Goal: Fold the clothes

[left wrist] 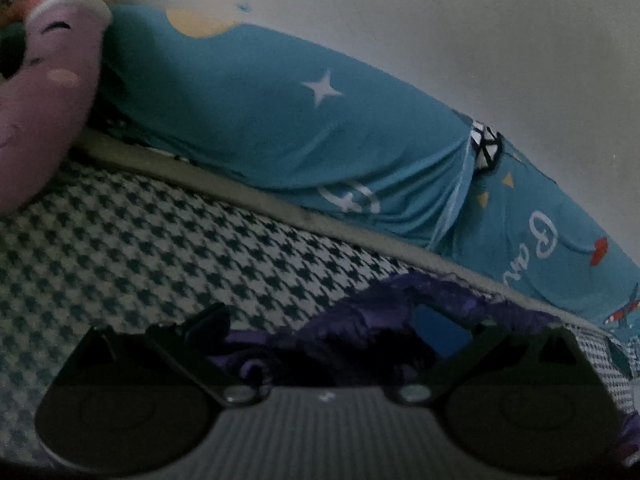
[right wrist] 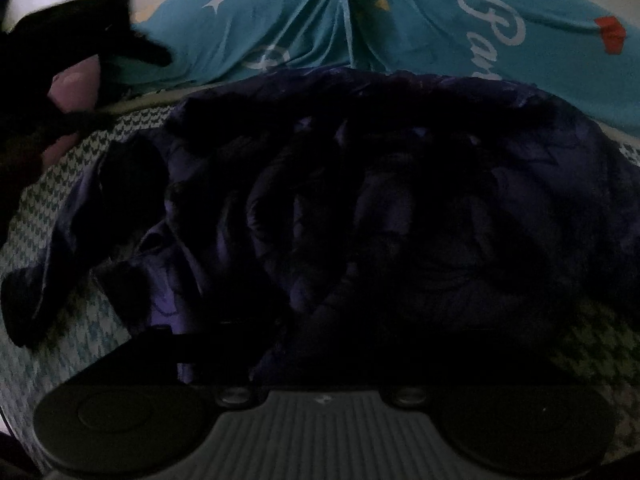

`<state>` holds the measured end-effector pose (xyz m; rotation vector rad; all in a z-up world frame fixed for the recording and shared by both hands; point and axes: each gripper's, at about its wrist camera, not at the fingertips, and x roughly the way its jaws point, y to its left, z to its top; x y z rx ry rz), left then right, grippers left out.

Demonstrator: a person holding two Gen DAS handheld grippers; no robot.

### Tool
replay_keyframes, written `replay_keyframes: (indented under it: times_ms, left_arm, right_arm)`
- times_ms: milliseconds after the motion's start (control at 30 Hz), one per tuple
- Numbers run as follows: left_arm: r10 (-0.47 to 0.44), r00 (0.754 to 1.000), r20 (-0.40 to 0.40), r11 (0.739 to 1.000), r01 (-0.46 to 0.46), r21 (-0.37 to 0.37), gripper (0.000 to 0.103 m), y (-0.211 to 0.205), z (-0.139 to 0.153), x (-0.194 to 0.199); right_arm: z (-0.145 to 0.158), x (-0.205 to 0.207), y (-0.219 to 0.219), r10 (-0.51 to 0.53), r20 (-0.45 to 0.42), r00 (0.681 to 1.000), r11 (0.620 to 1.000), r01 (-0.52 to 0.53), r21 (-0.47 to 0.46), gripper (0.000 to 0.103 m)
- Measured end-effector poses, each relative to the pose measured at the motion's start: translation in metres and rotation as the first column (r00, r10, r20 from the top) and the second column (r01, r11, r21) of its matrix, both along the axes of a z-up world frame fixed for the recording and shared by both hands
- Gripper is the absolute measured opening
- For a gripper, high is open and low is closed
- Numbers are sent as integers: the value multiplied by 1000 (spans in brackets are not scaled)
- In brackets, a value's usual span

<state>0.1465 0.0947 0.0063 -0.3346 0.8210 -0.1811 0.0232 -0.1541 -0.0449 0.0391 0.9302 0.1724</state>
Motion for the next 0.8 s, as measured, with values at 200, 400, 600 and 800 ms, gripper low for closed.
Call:
replay_keyframes:
  times_ms: [200, 400, 600, 800]
  left_arm:
    - [-62, 998, 7, 995, 63, -72, 103, -14, -10, 21]
    - [-131, 991, -40, 986, 126, -112, 103, -33, -25, 52]
    - [-193, 979, -67, 978, 186, -90, 103, -57, -34, 74]
    - [-239, 965, -105, 969, 230, -90, 103, -79, -40, 94]
  right_arm:
    - [1, 1, -1, 7, -8, 1000, 1000, -7, -2, 59]
    - [1, 2, 1, 12, -19, 1000, 1000, -12, -1, 61]
    - [0, 4, 6, 31, -19, 999, 999, -31, -24, 66]
    - [1, 4, 5, 27, -24, 999, 1000, -27, -14, 67]
